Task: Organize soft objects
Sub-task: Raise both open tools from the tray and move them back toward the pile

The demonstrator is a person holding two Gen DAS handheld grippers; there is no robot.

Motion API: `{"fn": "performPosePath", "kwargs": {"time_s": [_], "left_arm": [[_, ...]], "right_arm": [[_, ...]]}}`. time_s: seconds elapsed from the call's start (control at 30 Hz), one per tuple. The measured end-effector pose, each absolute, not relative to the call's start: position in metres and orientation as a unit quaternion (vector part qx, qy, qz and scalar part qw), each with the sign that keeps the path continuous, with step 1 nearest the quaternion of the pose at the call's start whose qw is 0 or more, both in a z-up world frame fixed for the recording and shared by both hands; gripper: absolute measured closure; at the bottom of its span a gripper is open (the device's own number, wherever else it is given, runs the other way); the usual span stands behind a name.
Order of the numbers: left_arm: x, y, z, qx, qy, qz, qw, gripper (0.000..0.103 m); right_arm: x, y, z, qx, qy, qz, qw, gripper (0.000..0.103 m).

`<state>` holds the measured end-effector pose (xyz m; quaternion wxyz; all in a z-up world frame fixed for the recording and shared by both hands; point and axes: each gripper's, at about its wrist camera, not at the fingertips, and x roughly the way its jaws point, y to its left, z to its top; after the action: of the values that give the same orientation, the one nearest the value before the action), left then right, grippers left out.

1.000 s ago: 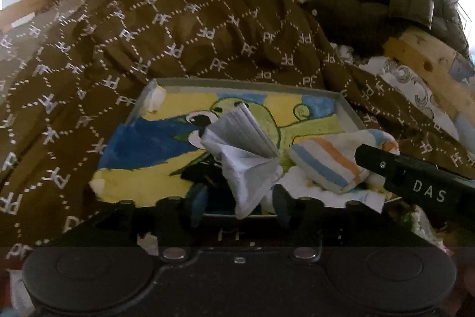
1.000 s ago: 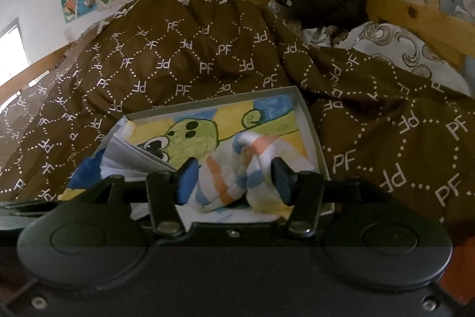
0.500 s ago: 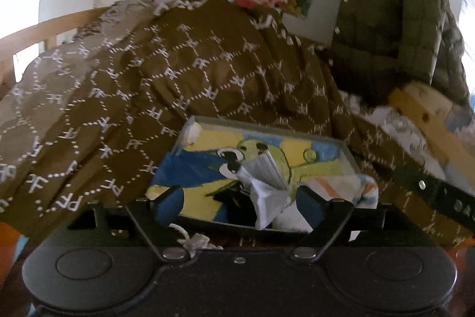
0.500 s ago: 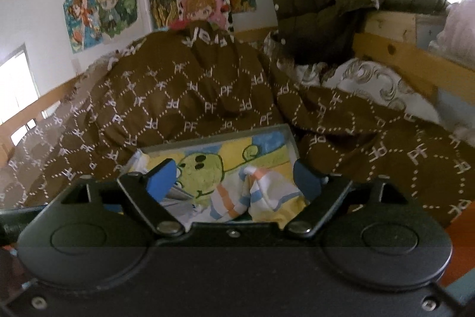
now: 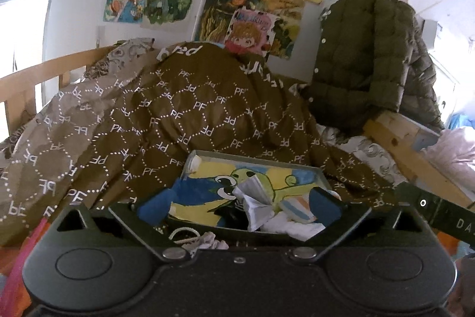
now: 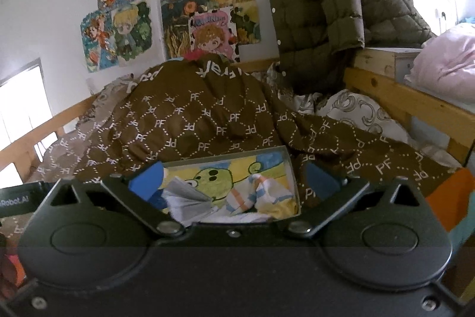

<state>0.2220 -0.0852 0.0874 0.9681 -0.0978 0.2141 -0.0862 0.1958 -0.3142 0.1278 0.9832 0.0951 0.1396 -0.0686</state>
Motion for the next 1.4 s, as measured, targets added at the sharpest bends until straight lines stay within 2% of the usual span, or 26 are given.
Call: {"fn": "performPosePath", "kwargs": {"time_s": [0.3,0.6,1.27,1.4], "left_arm": [[0.173,-0.058,0.092,-0.107,0.178,-0.081,0.975,0.001],[0.128,-0.025,0.079,-0.136,0.186,-0.076,0.97,0.001],[0.075,0.026,0.024,-0.128,0.219,-0.057,0.966,0.001],[0.073,0.032,0.01,-0.138,0.258,-0.04,0.955,0.001]], "right_arm": [[0.133,-0.294,0.134,0.103,0.115,-0.067,0.986,0.001],[0.085,-0.27,0.132,0.092,0.093,-0.065,0.989,0.001],[0.013,-0.205,0.097,0.032,0.17,-0.072,0.982,0.0],[0.002,-0.192,0.089,0.022,0.19,-0.074,0.979,0.0]]}}
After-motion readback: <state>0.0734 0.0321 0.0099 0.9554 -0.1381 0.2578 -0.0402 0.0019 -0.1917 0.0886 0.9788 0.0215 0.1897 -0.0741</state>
